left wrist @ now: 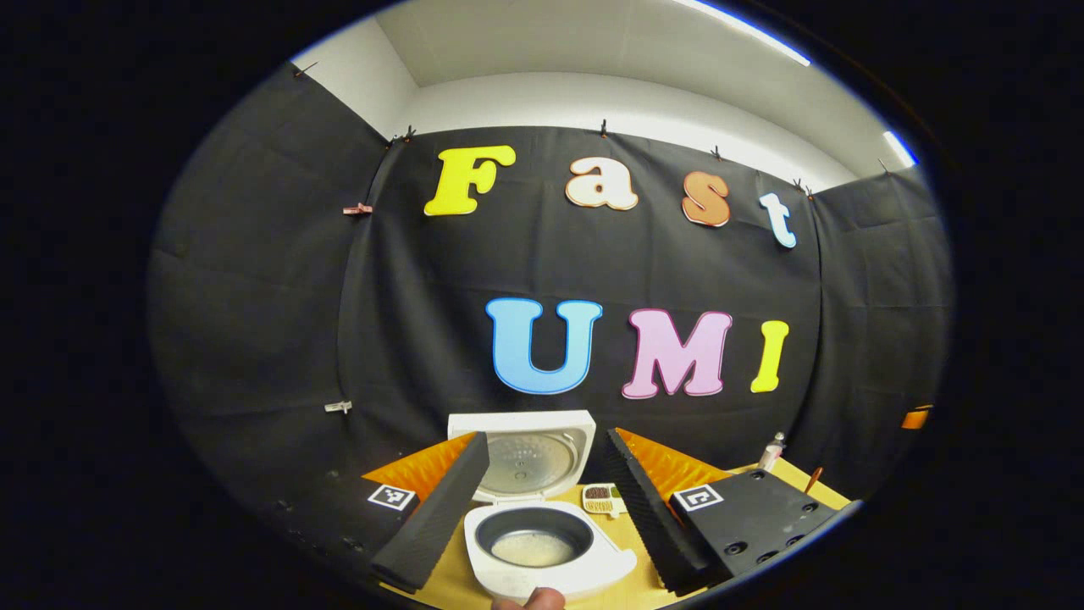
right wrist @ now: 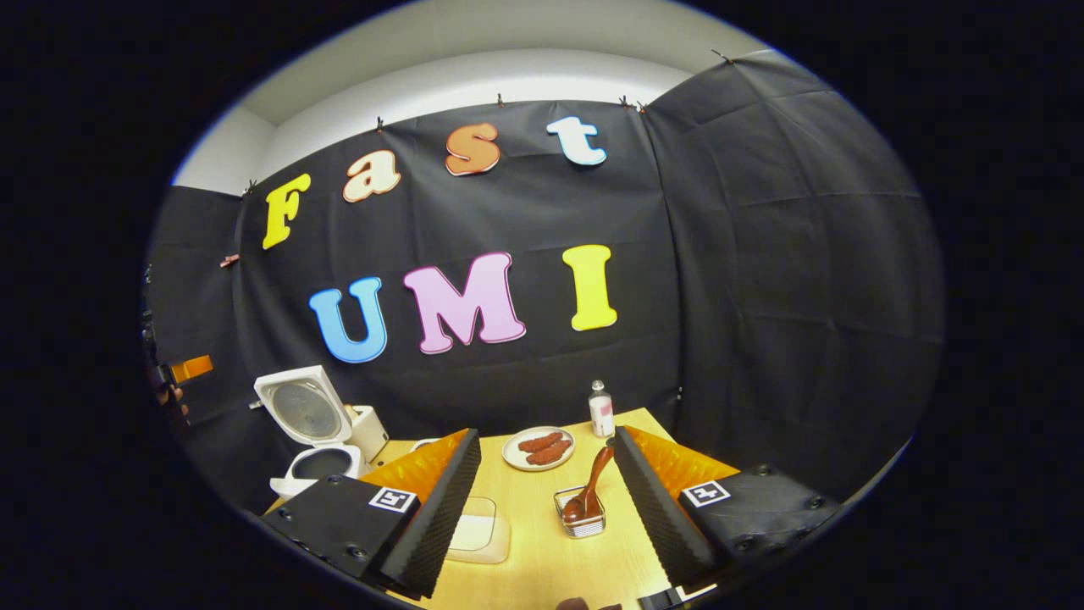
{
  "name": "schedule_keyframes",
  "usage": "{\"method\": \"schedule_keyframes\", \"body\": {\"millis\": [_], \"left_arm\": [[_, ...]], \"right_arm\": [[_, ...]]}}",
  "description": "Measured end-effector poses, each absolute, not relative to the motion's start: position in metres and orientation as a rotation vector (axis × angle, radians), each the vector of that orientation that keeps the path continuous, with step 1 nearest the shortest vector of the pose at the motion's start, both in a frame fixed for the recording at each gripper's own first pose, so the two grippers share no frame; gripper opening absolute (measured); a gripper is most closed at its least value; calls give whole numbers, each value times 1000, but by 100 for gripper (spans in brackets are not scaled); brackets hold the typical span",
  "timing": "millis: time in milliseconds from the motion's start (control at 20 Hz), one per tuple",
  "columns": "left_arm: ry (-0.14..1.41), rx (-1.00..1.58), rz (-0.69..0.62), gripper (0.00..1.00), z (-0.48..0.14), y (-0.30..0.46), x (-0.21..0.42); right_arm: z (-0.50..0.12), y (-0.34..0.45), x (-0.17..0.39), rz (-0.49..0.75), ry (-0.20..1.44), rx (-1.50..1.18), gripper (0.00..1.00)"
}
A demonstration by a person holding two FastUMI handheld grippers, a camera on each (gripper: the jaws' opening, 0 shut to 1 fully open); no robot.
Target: Close the left gripper, press the button to open the rice cooker; take a wooden spoon from the chopstick holder with the right hand, scoop a spoonful of rice and pour it into the rice cooker, then put the wooden spoon back into the chopstick holder.
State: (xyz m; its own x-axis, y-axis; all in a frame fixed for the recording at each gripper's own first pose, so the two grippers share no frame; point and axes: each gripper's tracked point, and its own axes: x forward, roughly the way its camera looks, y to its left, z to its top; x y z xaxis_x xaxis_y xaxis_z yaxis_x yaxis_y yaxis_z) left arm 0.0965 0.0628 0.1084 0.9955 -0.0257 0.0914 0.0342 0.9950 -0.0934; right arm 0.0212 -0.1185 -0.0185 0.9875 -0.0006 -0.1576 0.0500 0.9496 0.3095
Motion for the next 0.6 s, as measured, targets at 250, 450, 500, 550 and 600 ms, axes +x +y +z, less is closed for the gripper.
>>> {"method": "schedule_keyframes", "body": {"millis": [250, 450, 500, 550, 600], "left_arm": [[-153, -77, -62, 95, 142, 66, 167], [-148, -86, -68, 95, 142, 67, 228], [-137, -80, -67, 95, 138, 68, 243], [-128, -69, -68, 95, 133, 68, 257], [-119, -58, -68, 95, 127, 67, 270]], "right_arm": [[0, -89, 3, -35, 136, 297, 98], [14, -72, -3, -63, 115, 351, 98], [15, -71, -4, -73, 114, 346, 98], [16, -69, -5, -80, 115, 341, 98], [18, -67, -6, -89, 118, 335, 98]]}}
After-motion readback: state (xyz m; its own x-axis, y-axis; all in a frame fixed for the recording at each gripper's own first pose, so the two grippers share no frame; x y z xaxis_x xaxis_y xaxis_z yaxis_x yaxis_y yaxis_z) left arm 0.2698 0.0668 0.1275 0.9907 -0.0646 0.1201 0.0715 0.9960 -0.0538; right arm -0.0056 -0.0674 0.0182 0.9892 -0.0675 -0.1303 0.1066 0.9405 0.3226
